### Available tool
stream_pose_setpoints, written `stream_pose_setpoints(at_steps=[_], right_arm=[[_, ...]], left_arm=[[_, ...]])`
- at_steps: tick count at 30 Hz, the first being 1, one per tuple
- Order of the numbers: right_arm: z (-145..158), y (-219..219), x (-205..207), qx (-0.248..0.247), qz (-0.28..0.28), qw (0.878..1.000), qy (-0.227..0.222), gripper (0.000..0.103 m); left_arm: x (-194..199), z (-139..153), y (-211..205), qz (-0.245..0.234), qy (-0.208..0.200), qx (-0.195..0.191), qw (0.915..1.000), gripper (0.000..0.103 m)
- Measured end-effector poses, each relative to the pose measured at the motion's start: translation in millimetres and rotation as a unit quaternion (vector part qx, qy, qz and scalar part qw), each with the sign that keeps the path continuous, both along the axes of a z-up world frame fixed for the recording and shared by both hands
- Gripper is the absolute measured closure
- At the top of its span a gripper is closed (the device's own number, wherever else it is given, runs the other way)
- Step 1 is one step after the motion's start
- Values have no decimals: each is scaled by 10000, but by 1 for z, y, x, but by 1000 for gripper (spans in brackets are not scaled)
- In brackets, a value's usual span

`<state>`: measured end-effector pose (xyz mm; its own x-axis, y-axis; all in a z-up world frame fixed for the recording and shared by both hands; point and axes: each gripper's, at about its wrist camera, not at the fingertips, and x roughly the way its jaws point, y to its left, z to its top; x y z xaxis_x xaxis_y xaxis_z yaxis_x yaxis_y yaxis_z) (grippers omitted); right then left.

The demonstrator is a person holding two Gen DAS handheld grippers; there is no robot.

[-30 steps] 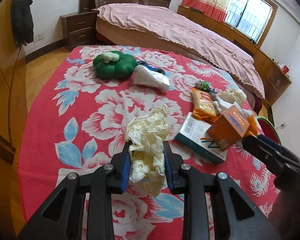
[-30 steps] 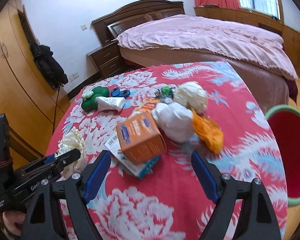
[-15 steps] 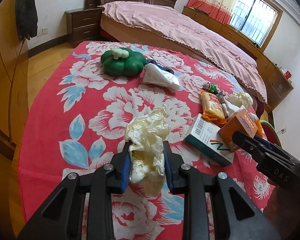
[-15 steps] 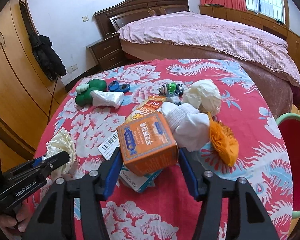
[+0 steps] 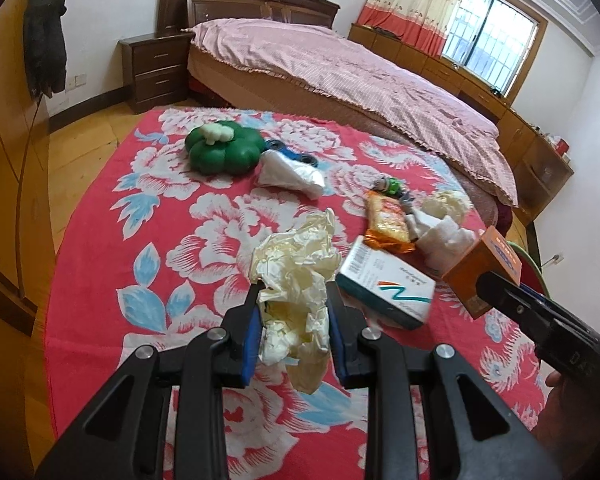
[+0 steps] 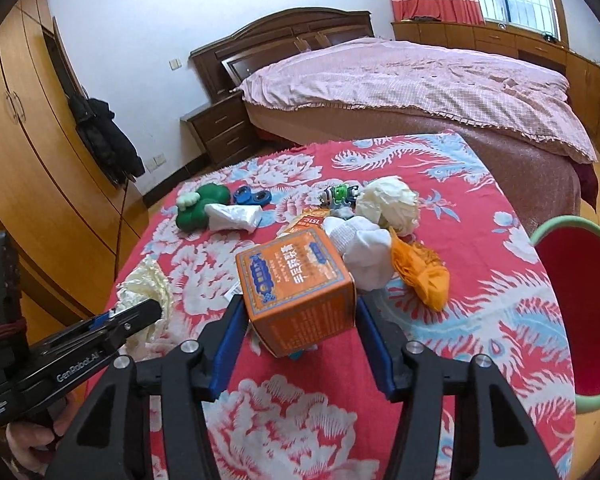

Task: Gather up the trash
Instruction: 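Grasp the orange printed box with the right tool while the left tool holds the bag, then carry the bag and box over the red bucket and open both tools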

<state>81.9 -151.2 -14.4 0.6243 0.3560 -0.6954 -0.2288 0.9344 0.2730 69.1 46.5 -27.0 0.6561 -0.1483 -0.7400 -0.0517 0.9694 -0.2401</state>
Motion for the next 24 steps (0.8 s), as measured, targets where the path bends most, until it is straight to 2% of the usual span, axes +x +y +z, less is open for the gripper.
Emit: stream_pose_setpoints(at_steps=[12, 24], right_arm=[[21, -39, -41, 216, -543, 9981, -183, 45], [29, -115, -67, 260, -1471, 9884, -277, 45]], left_arm=[[-18, 30, -34, -495, -317, -38, 9983, 73], [-18, 50, -107, -1363, -482, 81, 9895, 73]])
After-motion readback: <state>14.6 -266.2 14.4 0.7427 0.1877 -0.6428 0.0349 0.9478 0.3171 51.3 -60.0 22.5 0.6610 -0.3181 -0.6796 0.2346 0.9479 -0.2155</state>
